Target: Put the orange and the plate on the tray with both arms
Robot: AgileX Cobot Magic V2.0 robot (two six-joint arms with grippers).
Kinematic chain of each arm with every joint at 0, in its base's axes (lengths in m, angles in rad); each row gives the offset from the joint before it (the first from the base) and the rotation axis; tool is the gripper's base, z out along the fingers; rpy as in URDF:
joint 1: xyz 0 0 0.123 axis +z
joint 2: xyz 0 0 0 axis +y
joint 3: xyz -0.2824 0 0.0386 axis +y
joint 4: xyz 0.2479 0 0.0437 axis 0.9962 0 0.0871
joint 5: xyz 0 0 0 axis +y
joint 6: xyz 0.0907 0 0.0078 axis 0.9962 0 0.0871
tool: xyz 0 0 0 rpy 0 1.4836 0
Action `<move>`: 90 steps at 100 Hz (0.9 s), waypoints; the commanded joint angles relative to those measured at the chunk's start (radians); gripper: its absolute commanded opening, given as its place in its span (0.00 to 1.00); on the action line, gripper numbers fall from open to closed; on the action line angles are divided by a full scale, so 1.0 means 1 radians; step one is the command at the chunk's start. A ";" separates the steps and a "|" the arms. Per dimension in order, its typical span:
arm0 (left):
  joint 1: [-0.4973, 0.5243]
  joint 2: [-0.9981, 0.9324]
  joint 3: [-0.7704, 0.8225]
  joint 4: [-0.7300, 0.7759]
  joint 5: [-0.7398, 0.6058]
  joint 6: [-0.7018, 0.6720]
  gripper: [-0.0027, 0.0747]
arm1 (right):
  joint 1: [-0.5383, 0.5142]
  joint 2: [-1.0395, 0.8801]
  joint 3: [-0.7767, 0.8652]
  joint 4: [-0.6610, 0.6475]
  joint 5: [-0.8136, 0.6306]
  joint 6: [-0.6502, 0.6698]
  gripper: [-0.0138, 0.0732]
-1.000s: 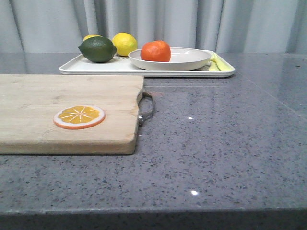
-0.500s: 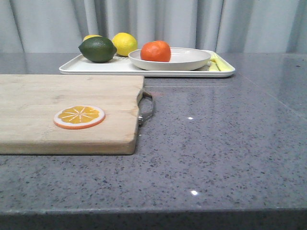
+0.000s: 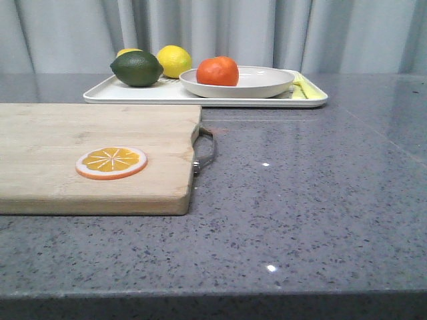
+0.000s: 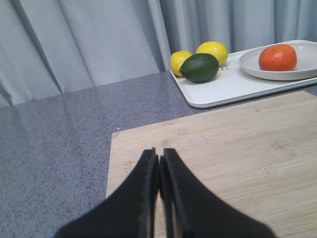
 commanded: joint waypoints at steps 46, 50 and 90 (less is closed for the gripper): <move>0.108 -0.174 0.210 0.044 -0.149 -0.116 0.01 | -0.005 0.009 -0.026 0.006 -0.061 -0.005 0.08; 0.108 -0.174 0.210 0.044 -0.151 -0.116 0.01 | -0.005 0.009 -0.026 0.006 -0.061 -0.005 0.08; 0.108 -0.174 0.210 -0.009 -0.149 -0.116 0.01 | -0.005 0.009 -0.026 0.006 -0.061 -0.005 0.08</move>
